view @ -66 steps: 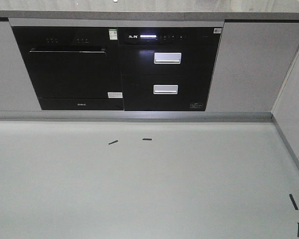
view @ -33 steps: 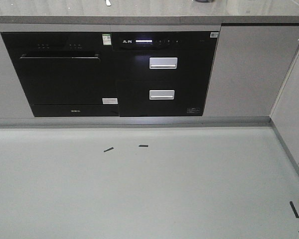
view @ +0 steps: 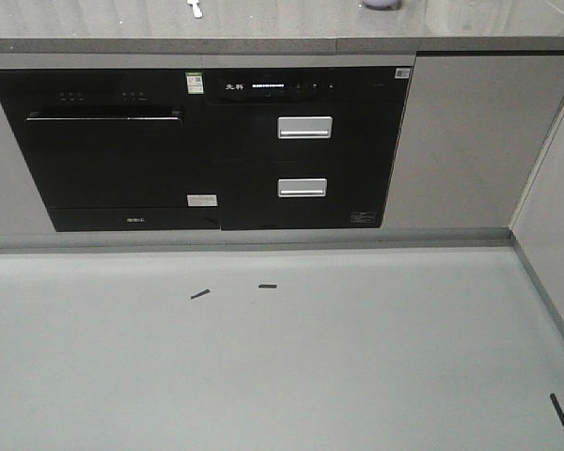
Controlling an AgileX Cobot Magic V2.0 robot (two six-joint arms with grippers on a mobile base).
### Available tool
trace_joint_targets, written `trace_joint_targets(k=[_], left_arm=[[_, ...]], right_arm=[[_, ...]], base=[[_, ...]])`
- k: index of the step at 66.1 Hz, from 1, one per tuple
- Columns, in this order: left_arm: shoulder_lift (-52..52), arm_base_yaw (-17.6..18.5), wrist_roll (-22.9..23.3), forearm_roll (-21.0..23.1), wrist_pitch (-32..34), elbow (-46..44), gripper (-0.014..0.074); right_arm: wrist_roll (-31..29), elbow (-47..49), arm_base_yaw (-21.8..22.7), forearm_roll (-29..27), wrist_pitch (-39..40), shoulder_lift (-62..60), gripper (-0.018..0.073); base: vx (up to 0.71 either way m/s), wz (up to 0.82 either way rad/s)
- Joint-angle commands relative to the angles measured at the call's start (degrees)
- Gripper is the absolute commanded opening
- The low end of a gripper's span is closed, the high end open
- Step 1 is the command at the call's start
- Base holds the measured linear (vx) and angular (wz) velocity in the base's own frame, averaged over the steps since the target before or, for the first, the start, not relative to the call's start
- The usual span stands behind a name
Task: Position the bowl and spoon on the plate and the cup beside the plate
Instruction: 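Drive the base forward toward the grey countertop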
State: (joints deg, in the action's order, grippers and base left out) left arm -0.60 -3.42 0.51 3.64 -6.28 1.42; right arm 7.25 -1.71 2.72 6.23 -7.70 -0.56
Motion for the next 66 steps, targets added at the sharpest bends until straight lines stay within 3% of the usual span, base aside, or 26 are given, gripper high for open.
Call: trace_joint_targets(k=[1, 66], left_arm=[[0.7, 0.0, 0.3, 0.1, 4.2, 1.4, -0.0006], [0.7, 0.0, 0.3, 0.1, 4.2, 1.4, -0.0006]], right_arm=[[-0.2, -0.8, 0.2, 0.5, 4.2, -0.6, -0.0002], [-0.2, -0.8, 0.2, 0.5, 4.2, -0.6, -0.0002]], base=[[0.1, -0.03], [0.1, -0.02]])
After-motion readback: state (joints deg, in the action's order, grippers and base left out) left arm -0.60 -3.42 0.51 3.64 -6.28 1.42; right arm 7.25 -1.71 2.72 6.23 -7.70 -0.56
